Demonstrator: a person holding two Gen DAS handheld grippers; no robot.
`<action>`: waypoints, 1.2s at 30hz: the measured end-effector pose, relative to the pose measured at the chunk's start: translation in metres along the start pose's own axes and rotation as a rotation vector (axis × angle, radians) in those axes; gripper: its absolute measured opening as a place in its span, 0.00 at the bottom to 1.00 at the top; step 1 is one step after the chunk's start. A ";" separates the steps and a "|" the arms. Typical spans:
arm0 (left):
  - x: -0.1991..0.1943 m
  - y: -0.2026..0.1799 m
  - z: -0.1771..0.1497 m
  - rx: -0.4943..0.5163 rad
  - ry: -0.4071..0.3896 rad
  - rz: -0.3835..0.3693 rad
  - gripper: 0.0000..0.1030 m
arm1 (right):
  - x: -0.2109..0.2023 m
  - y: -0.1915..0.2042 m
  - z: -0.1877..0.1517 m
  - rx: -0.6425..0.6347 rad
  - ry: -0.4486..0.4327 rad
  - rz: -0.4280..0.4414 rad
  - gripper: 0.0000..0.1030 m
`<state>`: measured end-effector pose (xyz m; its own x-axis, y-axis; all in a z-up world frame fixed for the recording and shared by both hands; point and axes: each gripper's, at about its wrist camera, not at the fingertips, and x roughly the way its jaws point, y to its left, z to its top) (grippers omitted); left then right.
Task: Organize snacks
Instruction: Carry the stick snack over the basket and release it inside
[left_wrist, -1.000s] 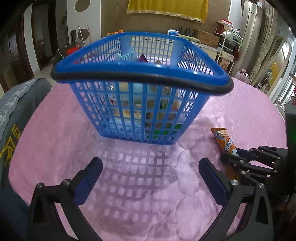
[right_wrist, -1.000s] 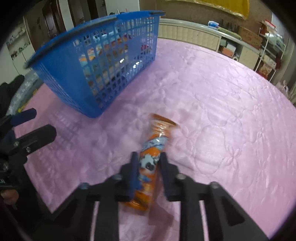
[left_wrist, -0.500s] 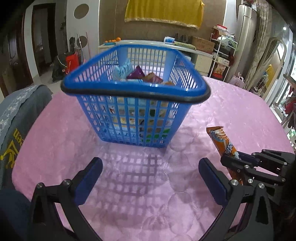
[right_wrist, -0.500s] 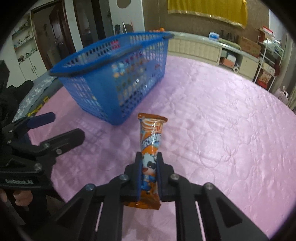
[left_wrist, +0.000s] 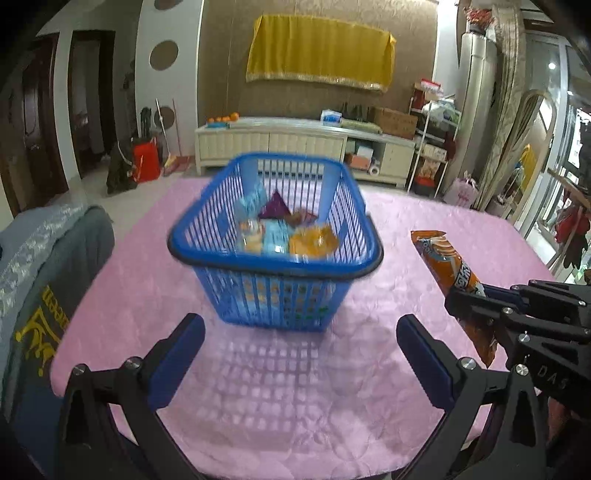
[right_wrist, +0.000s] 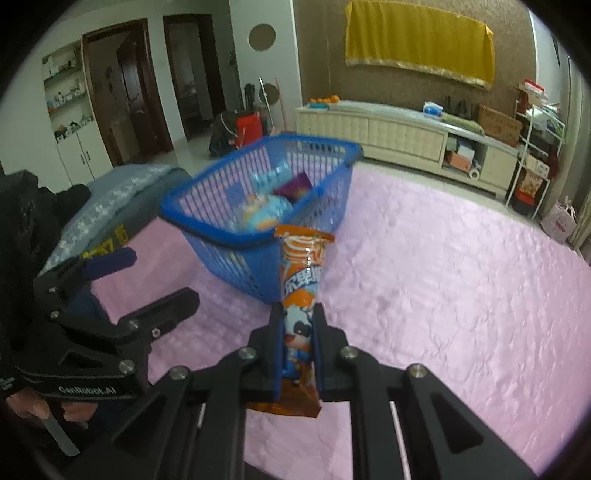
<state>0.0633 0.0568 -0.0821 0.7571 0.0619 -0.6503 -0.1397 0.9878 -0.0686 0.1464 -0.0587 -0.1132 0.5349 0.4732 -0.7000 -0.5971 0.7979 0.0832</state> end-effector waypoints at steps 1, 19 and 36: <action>-0.002 0.002 0.006 0.004 -0.011 0.004 1.00 | -0.003 0.002 0.007 -0.006 -0.012 0.008 0.17; 0.013 0.051 0.076 0.042 -0.045 0.062 1.00 | 0.042 0.024 0.090 -0.056 -0.011 0.084 0.17; 0.046 0.084 0.078 0.001 -0.015 0.032 1.00 | 0.098 0.023 0.101 -0.073 0.060 0.090 0.31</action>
<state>0.1358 0.1537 -0.0586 0.7619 0.0953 -0.6406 -0.1630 0.9855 -0.0472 0.2448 0.0438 -0.1082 0.4416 0.5170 -0.7333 -0.6845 0.7225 0.0972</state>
